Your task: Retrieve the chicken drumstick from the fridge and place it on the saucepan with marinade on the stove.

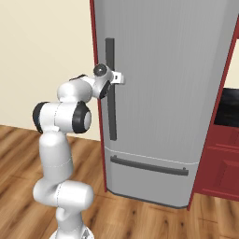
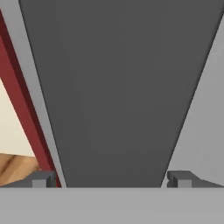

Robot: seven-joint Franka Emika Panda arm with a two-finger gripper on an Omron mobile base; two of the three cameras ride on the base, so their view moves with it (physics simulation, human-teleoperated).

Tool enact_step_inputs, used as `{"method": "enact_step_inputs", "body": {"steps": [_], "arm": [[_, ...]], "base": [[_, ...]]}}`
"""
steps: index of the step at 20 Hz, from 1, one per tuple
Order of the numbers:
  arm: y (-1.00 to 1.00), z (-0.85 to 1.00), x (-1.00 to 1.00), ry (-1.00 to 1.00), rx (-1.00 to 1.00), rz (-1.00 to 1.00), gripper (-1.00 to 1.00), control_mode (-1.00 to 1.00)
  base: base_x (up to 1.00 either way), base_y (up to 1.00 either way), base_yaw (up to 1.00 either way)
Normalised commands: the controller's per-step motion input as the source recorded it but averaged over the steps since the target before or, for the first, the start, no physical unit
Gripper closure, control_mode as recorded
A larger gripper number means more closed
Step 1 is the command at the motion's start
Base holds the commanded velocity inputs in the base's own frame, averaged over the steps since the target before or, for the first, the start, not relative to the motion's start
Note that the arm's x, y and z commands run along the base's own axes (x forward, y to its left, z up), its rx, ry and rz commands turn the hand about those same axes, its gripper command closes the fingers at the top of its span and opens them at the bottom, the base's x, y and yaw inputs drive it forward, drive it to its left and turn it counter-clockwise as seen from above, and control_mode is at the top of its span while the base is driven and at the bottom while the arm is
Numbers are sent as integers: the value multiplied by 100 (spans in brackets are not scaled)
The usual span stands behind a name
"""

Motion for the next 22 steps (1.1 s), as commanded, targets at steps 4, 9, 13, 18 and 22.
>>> {"method": "enact_step_inputs", "body": {"steps": [4,9,13,18,22], "arm": [[0,-17,62,0,0,0,-100,-100],[0,-16,54,0,-1,0,100,-100],[0,-3,4,2,-2,0,100,-100],[-24,-1,-3,17,-2,-1,100,-100],[-99,0,-49,26,0,-12,100,-100]], "base": [[0,0,0],[0,0,0],[0,0,0],[0,0,0],[0,0,0]]}}
